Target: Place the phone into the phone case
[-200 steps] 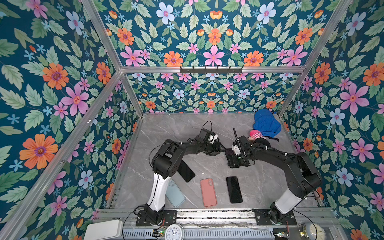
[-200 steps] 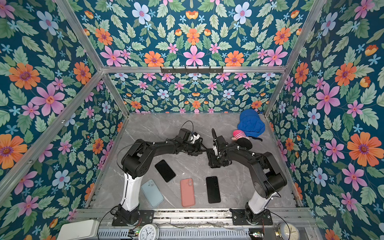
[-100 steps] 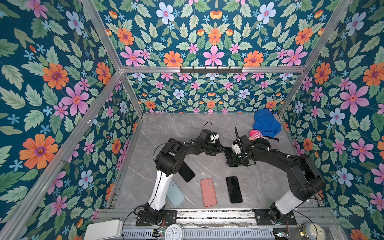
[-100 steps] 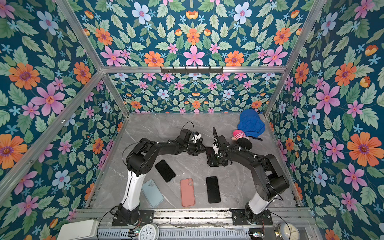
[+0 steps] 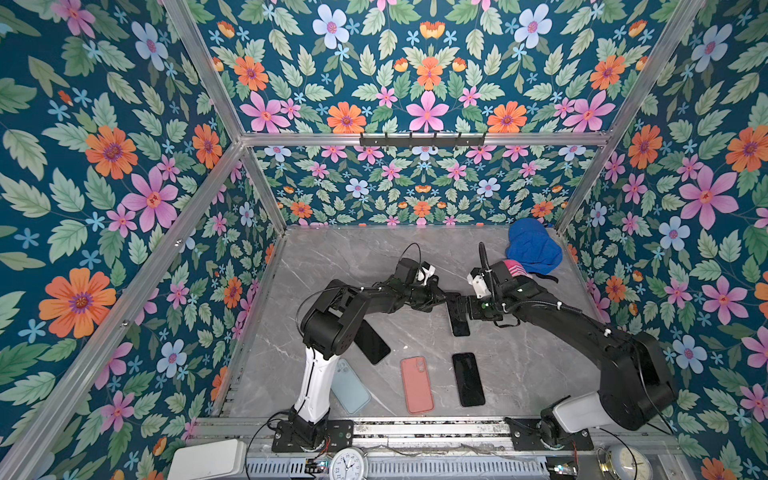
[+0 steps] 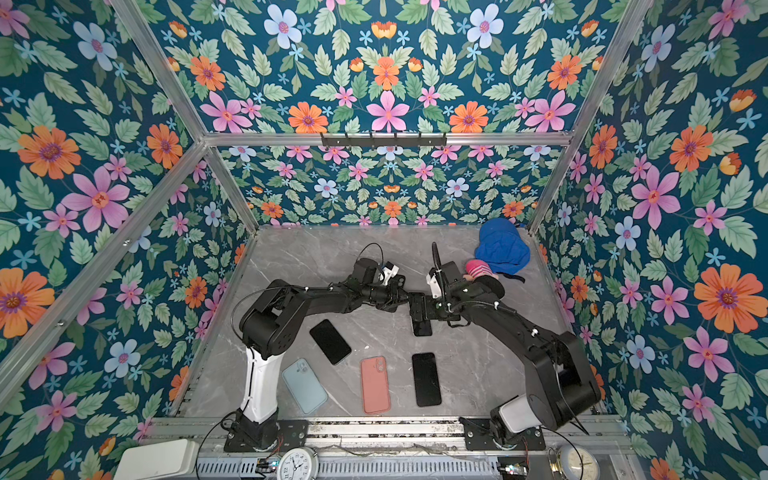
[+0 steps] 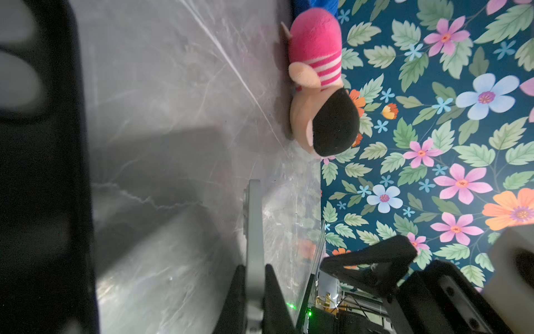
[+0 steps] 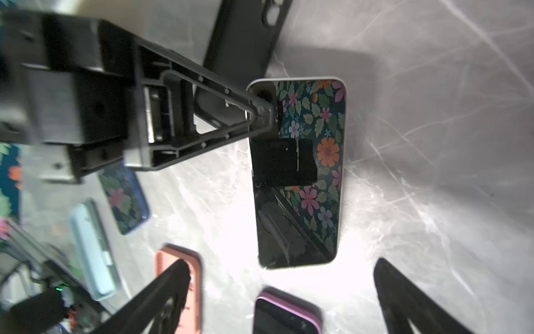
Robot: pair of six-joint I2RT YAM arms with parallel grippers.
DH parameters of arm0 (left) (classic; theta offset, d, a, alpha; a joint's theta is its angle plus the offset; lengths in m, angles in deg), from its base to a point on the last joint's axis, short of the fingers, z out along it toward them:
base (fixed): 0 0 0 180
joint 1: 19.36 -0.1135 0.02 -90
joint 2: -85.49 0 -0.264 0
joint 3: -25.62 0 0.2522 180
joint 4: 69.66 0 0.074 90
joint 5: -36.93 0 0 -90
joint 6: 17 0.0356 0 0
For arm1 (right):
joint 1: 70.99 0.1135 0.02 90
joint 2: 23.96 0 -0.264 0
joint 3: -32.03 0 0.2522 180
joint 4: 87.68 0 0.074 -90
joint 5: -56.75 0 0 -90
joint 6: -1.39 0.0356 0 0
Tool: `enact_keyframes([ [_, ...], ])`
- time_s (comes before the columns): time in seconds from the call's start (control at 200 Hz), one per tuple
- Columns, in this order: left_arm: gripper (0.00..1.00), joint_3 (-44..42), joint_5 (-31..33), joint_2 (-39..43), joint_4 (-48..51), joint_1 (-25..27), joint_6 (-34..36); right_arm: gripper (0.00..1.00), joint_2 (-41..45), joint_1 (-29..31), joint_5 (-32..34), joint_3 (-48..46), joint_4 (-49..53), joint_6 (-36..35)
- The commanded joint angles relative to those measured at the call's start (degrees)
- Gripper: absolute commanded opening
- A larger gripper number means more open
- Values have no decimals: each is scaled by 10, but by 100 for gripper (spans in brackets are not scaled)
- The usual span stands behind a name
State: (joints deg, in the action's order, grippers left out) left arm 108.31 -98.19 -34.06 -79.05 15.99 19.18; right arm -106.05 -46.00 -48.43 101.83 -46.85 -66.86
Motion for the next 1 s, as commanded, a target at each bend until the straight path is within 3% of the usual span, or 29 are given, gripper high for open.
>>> enact_keyframes([
  [0.0, 0, -19, 27, 26, -107, -6, -58, 99, 39, -12, -47, -30, -39, 115],
  [0.16, 0, -55, 52, 53, -213, -24, -131, 96, 101, -52, -160, -113, -224, 265],
  [0.36, 0, -76, 61, 46, -353, -39, -226, 93, 116, -72, -208, -195, -436, 408],
  [0.55, 0, -95, 69, 32, -445, -43, -295, 90, 54, -83, -226, -261, -681, 532],
  [0.69, 0, -113, 79, 33, -481, -43, -317, 82, 21, -85, -217, -270, -758, 550],
  [0.835, 0, -135, 88, 34, -494, -44, -327, 72, 29, -85, -193, -269, -741, 523],
  [0.995, 0, -143, 90, 21, -527, -44, -351, 50, 16, -85, -178, -273, -744, 516],
])
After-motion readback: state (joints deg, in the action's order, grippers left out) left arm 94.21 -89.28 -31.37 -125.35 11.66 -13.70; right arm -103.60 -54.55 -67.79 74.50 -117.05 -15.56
